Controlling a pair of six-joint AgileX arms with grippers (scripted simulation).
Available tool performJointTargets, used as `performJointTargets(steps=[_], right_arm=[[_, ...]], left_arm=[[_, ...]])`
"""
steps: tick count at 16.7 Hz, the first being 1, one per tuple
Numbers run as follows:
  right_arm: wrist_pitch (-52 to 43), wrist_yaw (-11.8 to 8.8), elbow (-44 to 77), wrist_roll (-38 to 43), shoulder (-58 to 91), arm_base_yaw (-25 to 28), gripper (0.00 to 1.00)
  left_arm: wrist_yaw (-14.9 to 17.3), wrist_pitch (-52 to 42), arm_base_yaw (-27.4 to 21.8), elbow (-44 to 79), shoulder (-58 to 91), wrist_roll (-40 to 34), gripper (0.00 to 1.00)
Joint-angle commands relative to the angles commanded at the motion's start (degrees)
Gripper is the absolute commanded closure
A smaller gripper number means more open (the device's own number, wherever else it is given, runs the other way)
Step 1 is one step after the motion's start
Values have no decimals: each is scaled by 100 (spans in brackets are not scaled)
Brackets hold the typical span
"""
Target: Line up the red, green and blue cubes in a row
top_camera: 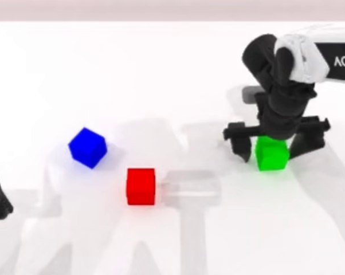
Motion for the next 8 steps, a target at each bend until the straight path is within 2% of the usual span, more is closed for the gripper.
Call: performJointTargets(steps=[6, 8], right_arm=[[0, 0, 0, 0, 0, 0, 98], [0, 0, 0, 0, 0, 0, 100]], left_arm=[[0, 0, 0, 0, 0, 0, 0], [0, 0, 0, 0, 0, 0, 0]])
